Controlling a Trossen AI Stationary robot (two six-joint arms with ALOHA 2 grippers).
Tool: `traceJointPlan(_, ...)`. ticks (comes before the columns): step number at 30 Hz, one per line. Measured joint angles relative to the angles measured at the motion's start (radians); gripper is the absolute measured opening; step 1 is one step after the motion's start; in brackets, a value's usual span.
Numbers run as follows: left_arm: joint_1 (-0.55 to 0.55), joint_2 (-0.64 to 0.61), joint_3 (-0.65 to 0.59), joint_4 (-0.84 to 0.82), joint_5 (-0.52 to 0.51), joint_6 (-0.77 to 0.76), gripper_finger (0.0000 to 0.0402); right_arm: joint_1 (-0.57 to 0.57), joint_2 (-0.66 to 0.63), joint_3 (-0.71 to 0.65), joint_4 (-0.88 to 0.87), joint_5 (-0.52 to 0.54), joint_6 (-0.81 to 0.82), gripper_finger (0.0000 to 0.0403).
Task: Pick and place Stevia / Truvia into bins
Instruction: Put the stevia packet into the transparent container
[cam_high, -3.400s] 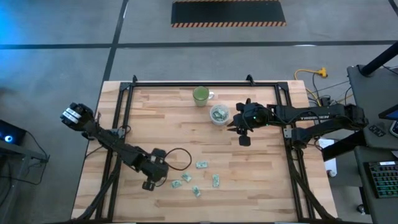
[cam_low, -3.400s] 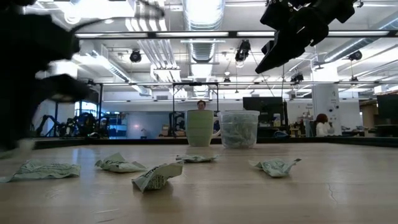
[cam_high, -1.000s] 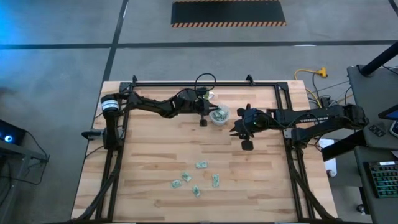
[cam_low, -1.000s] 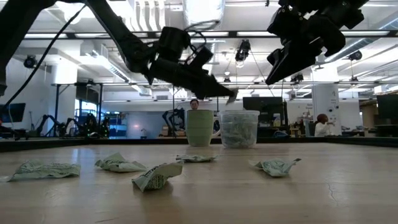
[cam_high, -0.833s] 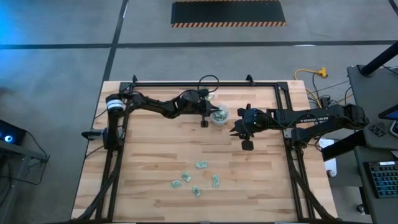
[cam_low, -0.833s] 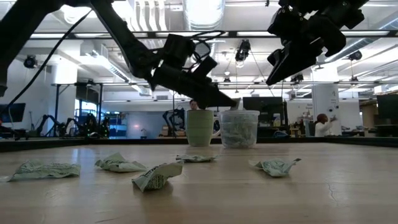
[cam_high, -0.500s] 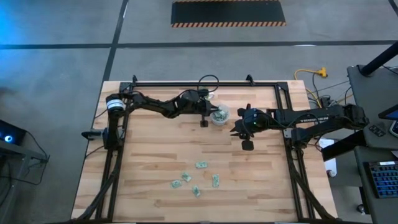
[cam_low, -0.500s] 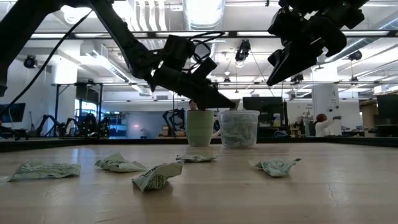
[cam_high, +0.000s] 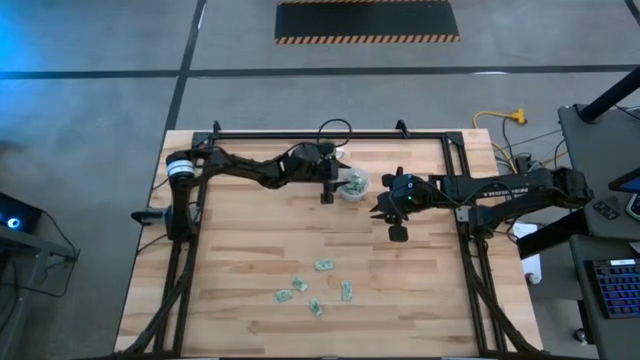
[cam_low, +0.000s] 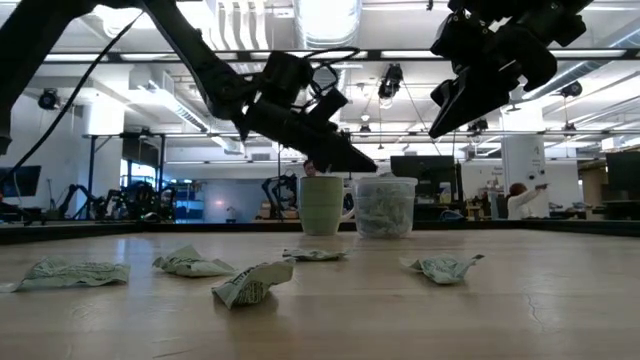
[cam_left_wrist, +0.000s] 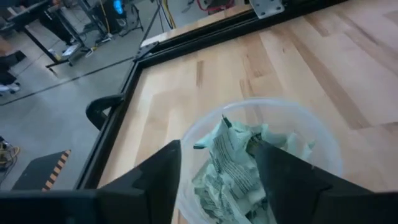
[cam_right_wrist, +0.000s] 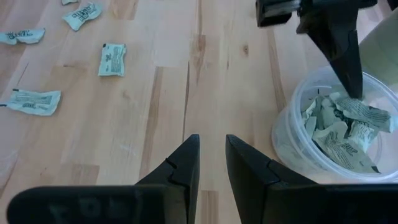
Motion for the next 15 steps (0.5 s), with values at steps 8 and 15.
traceJointPlan(8, -0.031, -0.194, -0.003, -0.364, 0.001, 0.0, 0.0215, 0.0, 0.019, -0.004, 0.075, -0.007, -0.003, 0.0068)
traceJointPlan(15, -0.126, -0.38, -0.086, -0.707, 0.026, 0.0, 0.0215, 0.002, 0.103, -0.005, 0.2, -0.134, -0.041, 0.0068)
